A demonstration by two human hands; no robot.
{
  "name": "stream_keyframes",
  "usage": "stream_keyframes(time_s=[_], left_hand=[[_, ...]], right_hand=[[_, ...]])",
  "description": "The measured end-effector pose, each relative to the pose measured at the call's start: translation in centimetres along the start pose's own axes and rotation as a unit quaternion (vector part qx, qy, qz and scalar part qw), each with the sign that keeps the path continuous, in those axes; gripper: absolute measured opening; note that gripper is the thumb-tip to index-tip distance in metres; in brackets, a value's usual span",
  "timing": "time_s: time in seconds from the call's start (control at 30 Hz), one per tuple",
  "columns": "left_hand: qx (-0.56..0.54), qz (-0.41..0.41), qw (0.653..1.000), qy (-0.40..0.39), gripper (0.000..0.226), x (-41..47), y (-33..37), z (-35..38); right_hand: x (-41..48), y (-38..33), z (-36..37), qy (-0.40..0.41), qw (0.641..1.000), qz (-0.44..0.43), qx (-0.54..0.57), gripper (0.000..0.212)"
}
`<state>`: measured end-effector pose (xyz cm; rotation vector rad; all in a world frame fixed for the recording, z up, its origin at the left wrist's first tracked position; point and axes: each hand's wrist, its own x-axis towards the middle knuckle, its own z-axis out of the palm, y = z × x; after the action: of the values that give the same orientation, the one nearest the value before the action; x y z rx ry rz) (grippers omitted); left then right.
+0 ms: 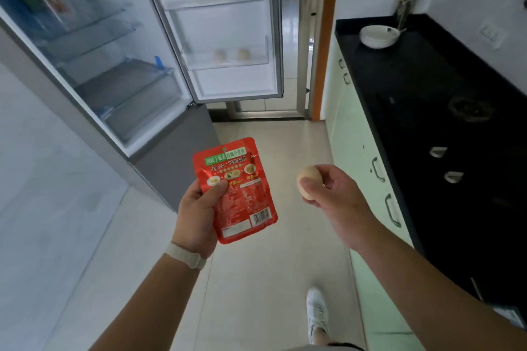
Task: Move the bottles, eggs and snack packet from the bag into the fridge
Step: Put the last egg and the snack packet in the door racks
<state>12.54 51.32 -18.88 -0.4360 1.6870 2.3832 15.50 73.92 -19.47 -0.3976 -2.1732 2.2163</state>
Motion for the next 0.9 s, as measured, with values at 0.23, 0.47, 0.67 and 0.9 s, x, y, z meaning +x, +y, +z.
stream_keyframes(time_s=[0.23,0.47,0.67,0.9], left_hand=[[0.002,0.02,0.999,0.027,0.023,7.4,2.9,7.0],[0.002,0.036,0.997,0.071,0.021,12.3,4.8,8.3],[-0.014,0.051,0.993,0.104,0.024,17.4,6.7,6.2],[-0.017,0.043,0.994,0.096,0.027,27.1,9.0,2.2]], right_hand=[[11.1,-3.8,-3.7,-0.039,0.999,-0.02,-0.008,0.053],[18.5,-5.5,-3.2,-0.079,0.996,-0.035,-0.017,0.051],[24.7,-6.1,0.0,-0.106,0.994,-0.023,-0.025,0.039],[32.4,-6.5,6.1,-0.096,0.994,-0.013,-0.055,0.035]])
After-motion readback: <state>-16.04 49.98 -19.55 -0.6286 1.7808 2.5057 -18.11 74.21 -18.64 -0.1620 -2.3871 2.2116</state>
